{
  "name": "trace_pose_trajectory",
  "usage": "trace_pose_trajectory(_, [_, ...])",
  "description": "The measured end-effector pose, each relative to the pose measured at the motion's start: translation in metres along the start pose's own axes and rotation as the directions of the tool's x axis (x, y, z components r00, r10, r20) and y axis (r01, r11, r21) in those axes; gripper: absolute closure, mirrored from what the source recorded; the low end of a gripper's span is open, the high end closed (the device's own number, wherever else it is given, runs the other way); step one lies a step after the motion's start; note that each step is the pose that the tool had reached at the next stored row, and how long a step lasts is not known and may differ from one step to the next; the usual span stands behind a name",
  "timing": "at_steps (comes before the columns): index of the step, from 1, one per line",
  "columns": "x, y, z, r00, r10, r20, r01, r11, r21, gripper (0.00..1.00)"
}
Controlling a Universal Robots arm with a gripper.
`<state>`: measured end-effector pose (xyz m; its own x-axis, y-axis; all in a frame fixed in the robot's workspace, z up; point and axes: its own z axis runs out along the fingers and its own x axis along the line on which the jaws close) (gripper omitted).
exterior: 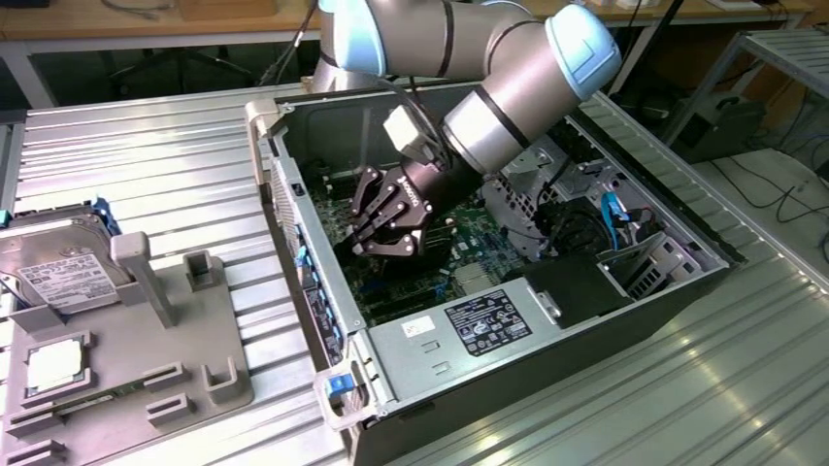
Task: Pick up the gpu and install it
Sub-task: 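Press down on the gpu until it lock into place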
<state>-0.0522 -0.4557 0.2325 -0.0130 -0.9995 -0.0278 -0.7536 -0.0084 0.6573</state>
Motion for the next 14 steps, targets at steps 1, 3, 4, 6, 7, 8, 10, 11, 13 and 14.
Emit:
trace_pose_trajectory(1, [0.0, -0.0005, -0.0012, 1.0, -0.001, 0.0003, 0.001, 1.0, 0.0004, 0.89])
trace_pose_trajectory(3, [0.0, -0.0006, -0.0021, 1.0, 0.0, 0.0004, 0.0, 1.0, 0.0001, 0.89])
trace_pose_trajectory(4, [0.0, -0.0003, -0.0024, 1.0, 0.001, -0.0008, -0.001, 1.0, 0.0021, 0.89])
trace_pose_trajectory(6, [0.0, -0.0001, -0.0026, 1.0, 0.001, -0.0013, -0.001, 1.0, 0.0066, 0.89])
trace_pose_trajectory(7, [0.0, 0.0004, -0.0032, 1.0, 0.001, -0.0012, -0.001, 1.0, 0.0091, 0.89])
trace_pose_trajectory(8, [-0.001, 0.0022, -0.0051, 1.0, 0.001, -0.0012, 0.0, 0.9999, 0.0125, 0.89])
trace_pose_trajectory(10, [-0.001, 0.0051, -0.0086, 1.0, 0.0, -0.0012, 0.0, 0.9999, 0.0166, 0.89])
trace_pose_trajectory(11, [-0.001, 0.0063, -0.0099, 1.0, 0.0, -0.0013, 0.0, 0.9998, 0.0182, 0.89])
trace_pose_trajectory(13, [-0.003, 0.008, -0.0117, 1.0, 0.001, -0.0021, -0.001, 0.9998, 0.0223, 0.89])
trace_pose_trajectory(14, [-0.003, 0.0084, -0.0123, 1.0, 0.002, -0.003, -0.002, 0.9997, 0.0246, 0.89])
